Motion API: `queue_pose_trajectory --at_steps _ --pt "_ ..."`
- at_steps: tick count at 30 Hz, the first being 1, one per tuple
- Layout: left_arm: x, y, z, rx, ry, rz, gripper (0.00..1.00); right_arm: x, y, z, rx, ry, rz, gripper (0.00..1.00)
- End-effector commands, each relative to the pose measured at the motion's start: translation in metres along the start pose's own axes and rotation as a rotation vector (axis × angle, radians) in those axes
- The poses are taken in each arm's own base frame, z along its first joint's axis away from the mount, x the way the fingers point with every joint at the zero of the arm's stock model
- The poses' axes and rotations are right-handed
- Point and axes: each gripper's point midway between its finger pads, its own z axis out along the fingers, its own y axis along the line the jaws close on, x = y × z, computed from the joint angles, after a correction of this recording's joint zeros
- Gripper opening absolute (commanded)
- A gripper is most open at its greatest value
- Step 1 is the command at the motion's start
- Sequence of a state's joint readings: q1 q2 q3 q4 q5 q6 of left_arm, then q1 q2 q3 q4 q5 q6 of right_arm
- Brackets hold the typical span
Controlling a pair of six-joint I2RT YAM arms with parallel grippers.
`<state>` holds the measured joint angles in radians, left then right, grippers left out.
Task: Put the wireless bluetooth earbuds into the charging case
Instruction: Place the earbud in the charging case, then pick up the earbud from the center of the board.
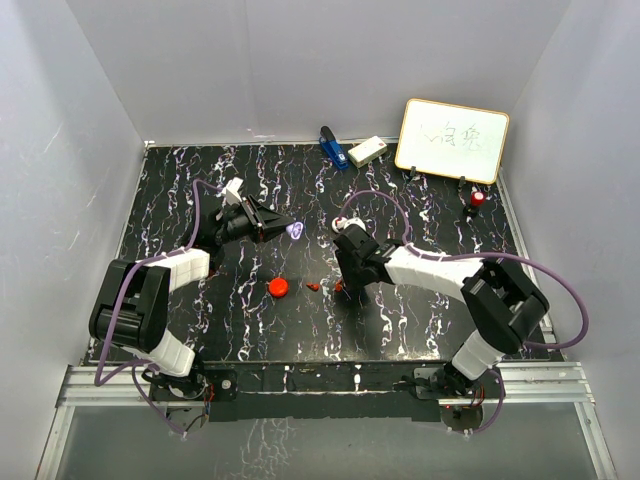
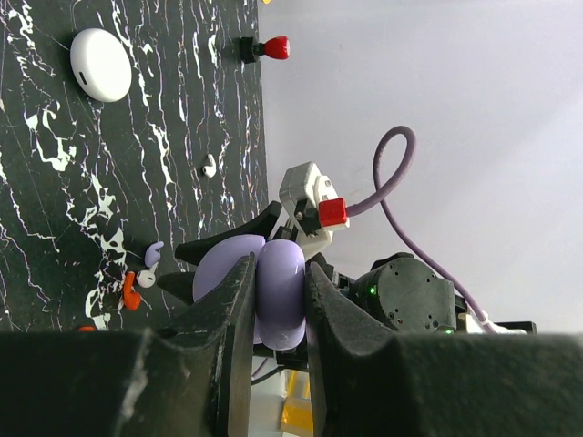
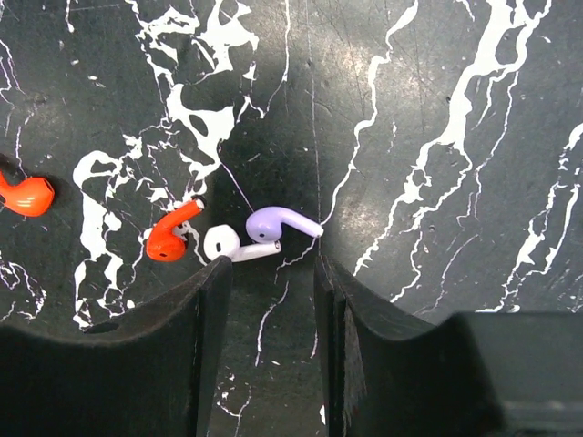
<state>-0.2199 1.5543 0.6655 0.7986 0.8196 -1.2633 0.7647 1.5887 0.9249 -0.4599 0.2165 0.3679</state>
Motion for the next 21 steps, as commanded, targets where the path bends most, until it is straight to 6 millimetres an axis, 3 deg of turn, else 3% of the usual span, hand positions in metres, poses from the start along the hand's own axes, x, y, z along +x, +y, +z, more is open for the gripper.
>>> queue_pose_trajectory --at_steps 1,21 --pt "0.0026 -0.0179 -0.0053 0.041 -0.001 0.051 0.00 -0.0337 0.0148 -0.0046 -0.038 -0.088 0.067 0.39" --pt "0.0053 -0.0174 -0.0065 0.060 0.005 0.047 0.00 -0.0383 0.0123 0.0022 0.028 -0.073 0.197 0.32"
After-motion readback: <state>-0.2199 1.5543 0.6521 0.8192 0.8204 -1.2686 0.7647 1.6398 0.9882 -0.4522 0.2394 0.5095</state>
